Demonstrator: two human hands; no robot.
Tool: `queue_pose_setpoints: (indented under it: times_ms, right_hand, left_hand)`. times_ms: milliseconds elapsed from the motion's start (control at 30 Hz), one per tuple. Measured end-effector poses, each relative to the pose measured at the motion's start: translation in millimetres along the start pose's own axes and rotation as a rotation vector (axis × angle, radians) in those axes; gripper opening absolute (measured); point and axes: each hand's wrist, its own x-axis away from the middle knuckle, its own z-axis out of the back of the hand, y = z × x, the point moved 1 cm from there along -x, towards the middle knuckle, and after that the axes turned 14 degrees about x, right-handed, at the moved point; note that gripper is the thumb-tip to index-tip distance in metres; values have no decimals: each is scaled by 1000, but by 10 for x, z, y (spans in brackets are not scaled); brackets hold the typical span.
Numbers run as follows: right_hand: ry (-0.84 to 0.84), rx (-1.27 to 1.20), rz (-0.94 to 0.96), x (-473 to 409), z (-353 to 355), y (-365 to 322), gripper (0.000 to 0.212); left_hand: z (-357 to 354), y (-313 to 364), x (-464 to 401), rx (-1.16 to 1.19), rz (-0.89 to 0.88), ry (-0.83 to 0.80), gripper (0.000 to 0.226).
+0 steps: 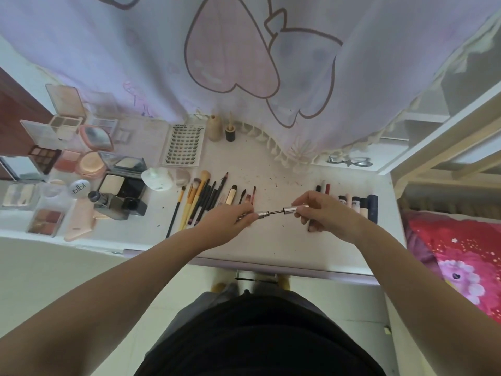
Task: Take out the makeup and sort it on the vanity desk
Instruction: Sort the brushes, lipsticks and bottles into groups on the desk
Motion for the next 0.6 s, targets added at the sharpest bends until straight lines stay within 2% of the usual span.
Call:
queue_pose_setpoints:
  times_ms: [100,200,267,367,433,500,600]
  right_hand:
    - [75,-33,-27,-7,118,46,9]
    - [146,-222,-89,19,319,138,7]
    - [113,-290,-141,39,355,177,7]
    - [61,-349,-208,12,171,187,23]
    - [87,-335,-231,-47,-41,167,31]
    - [137,-262,-265,-144,-269,144,32]
    - [188,-92,-305,-316,-540,105,23]
  left_hand:
    - [28,-57,-14,8,67,13,15]
    - [28,-133,-5,79,179,36,14]
    - [-39,-80,-32,173,218,20,10]
    - [-233,70,-227,183,283,43,13]
    - [-326,154,-403,92,337,123,23]
    - [-364,199,-537,-110,342,177,32]
    - [-373,171,-651,-389,315,184,34]
